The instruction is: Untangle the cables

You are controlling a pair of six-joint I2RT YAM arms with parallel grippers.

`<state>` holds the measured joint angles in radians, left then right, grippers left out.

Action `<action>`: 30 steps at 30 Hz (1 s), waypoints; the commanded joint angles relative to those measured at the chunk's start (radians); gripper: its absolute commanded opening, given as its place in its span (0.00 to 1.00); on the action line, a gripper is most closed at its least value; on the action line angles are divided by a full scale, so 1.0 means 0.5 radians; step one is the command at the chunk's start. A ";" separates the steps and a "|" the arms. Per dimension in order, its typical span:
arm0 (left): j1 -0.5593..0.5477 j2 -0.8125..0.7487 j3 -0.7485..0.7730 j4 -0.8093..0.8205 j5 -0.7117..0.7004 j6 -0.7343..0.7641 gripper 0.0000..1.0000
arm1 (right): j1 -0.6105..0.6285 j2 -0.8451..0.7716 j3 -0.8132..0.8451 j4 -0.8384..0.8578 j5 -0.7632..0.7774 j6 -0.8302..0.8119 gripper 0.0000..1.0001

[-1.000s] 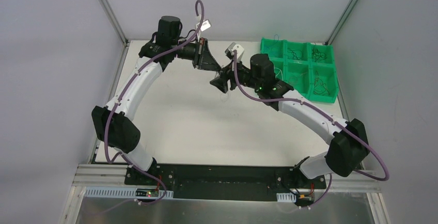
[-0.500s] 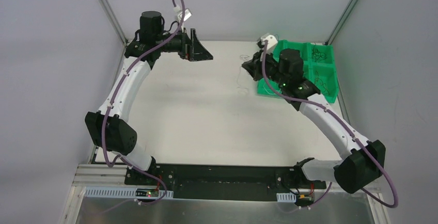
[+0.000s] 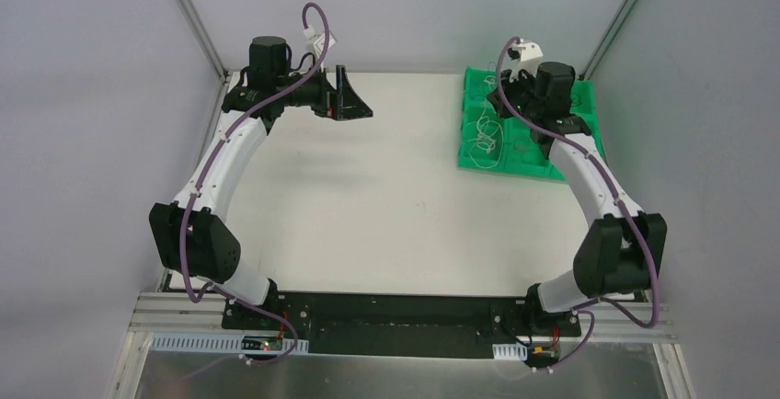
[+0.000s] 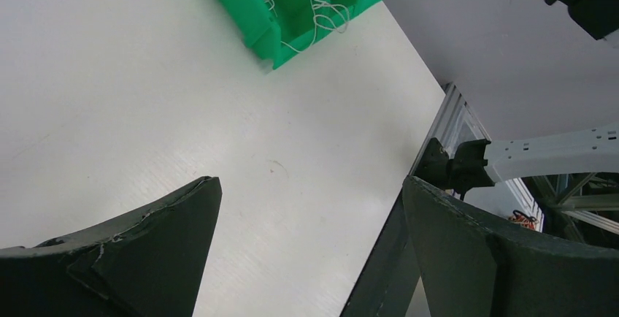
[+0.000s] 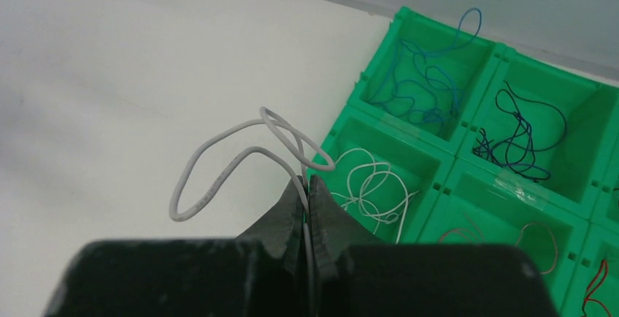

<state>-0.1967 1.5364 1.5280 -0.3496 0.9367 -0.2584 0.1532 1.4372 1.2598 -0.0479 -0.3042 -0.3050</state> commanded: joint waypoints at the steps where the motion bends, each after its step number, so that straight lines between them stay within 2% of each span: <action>1: -0.012 -0.116 -0.021 0.013 -0.036 0.087 0.99 | -0.036 0.243 0.064 0.217 0.080 -0.137 0.00; 8: -0.006 -0.186 -0.101 -0.124 -0.105 0.230 0.99 | -0.036 0.595 0.110 0.266 0.168 -0.184 0.00; 13: 0.014 -0.214 -0.125 -0.193 -0.152 0.284 0.99 | -0.003 0.842 0.199 -0.082 0.242 -0.243 0.00; 17: 0.020 -0.234 -0.164 -0.217 -0.184 0.295 0.99 | 0.047 0.944 0.172 -0.159 0.309 -0.315 0.00; 21: 0.022 -0.238 -0.168 -0.261 -0.215 0.298 0.99 | 0.057 1.031 0.273 -0.234 0.449 -0.224 0.01; 27: 0.021 -0.199 -0.108 -0.359 -0.229 0.331 0.99 | 0.053 0.915 0.336 -0.353 0.481 -0.183 0.47; 30: 0.022 -0.181 -0.071 -0.427 -0.260 0.373 0.99 | 0.051 0.785 0.373 -0.462 0.433 -0.183 0.56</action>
<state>-0.1944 1.4597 1.4448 -0.5144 0.8272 -0.1173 0.1829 1.9591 1.3876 -0.2039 -0.0921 -0.4049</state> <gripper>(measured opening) 0.990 0.509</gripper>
